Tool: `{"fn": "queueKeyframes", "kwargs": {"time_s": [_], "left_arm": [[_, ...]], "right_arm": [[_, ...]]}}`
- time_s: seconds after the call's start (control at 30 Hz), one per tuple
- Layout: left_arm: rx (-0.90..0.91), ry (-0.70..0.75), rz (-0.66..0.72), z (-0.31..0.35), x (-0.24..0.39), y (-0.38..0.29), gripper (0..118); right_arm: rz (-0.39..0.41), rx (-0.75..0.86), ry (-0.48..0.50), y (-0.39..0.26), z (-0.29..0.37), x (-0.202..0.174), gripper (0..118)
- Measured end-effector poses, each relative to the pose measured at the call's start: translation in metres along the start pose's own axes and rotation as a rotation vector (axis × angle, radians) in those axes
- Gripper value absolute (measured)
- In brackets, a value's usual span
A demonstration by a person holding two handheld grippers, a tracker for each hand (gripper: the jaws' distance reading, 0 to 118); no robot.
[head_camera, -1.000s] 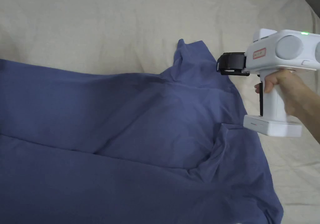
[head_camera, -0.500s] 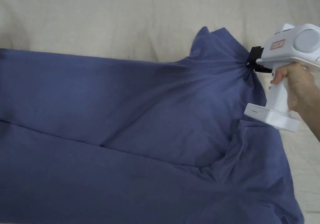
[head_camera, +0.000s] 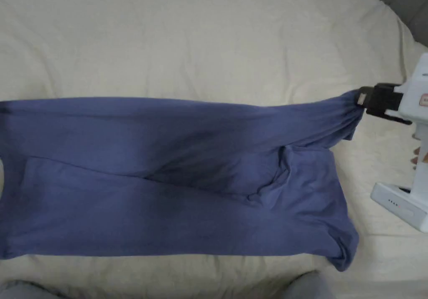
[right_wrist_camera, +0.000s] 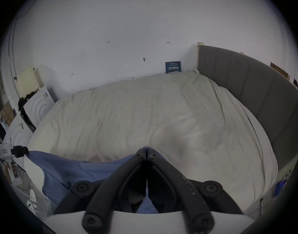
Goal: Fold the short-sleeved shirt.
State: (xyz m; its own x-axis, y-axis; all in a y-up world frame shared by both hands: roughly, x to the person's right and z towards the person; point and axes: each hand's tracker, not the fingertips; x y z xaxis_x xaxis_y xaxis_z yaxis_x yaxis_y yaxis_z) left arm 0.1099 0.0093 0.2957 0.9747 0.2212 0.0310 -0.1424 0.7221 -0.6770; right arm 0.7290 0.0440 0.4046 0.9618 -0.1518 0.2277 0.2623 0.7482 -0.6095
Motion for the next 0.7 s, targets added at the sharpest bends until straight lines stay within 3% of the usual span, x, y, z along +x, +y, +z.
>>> {"fn": "queueKeyframes", "kwargs": {"time_s": [0.1, 0.23, 0.3, 0.33, 0.4, 0.47, 0.53, 0.7], "left_arm": [[-0.029, 0.015, 0.021, 0.016, -0.003, -0.039, 2], [-0.125, 0.081, 0.058, 0.017, -0.011, -0.098, 2], [-0.194, 0.126, 0.089, 0.008, -0.02, -0.127, 9], [-0.223, 0.148, 0.107, 0.005, -0.022, -0.137, 22], [-0.256, 0.181, 0.107, 0.002, -0.025, -0.154, 67], [-0.252, 0.186, 0.102, 0.009, -0.02, -0.155, 103], [-0.19, 0.19, 0.095, 0.019, -0.016, -0.147, 112], [0.111, 0.155, -0.063, 0.063, 0.023, -0.102, 112]], "right_arm": [[-0.031, -0.029, -0.024, -0.054, 0.019, 0.012, 3], [-0.142, -0.134, -0.033, -0.127, 0.019, 0.028, 3], [-0.179, -0.181, -0.035, -0.155, 0.016, 0.032, 5], [-0.176, -0.19, -0.043, -0.164, 0.016, 0.033, 13], [-0.158, -0.207, -0.073, -0.176, 0.017, 0.033, 58], [-0.118, -0.207, -0.092, -0.174, 0.026, 0.036, 95], [-0.063, -0.154, -0.132, -0.161, 0.039, 0.031, 105], [0.09, 0.127, -0.132, -0.115, 0.086, 0.001, 112]]}}
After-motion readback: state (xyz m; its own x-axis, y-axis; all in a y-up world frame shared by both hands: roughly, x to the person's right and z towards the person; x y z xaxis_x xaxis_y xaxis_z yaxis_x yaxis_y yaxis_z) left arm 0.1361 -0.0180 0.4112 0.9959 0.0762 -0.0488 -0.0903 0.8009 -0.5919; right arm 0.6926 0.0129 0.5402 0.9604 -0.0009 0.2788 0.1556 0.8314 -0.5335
